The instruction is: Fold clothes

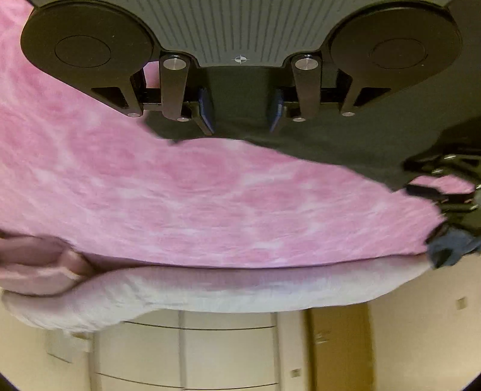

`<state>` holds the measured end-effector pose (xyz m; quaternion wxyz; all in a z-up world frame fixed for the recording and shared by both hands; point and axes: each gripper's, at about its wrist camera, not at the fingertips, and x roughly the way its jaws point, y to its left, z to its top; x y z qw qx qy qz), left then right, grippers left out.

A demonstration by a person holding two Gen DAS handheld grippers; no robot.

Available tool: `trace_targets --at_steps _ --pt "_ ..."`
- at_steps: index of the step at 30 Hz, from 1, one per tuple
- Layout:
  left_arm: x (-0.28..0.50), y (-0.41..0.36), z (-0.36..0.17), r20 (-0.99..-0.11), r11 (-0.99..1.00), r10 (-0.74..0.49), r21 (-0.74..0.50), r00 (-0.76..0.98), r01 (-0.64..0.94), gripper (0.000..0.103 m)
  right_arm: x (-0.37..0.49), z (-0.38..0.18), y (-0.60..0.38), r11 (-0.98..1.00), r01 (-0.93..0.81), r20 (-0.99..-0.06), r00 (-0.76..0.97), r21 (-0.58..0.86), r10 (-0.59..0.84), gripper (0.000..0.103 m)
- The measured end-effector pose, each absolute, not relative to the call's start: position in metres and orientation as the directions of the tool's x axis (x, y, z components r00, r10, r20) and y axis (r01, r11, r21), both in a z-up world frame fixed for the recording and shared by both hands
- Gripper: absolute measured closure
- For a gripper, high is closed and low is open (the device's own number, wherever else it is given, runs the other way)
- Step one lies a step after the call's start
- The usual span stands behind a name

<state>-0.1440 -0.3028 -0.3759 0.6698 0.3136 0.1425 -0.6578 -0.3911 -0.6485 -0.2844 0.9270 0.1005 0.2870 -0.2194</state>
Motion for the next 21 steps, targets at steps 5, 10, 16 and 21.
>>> trace_targets --at_steps 5,10,16,21 --pt "-0.141 -0.308 -0.369 -0.618 -0.056 -0.781 0.209 0.088 0.976 0.071 -0.440 -0.276 -0.653 0.792 0.597 -0.593 0.687 0.130 -0.420 0.064" --pt "-0.150 -0.288 -0.347 -0.607 -0.018 -0.785 0.222 0.124 0.975 0.072 -0.470 -0.247 -0.572 0.886 0.442 -0.540 0.783 0.138 -0.307 0.065" --pt "-0.169 -0.213 -0.331 -0.593 -0.065 -0.803 0.196 0.065 0.978 0.071 -0.504 -0.249 -0.484 0.938 0.314 -0.536 0.822 0.148 -0.191 0.065" --pt "-0.172 -0.197 -0.369 -0.634 -0.053 -0.767 0.217 0.099 0.975 0.070 -0.521 -0.273 -0.465 0.948 0.304 -0.584 0.788 0.095 -0.195 0.065"
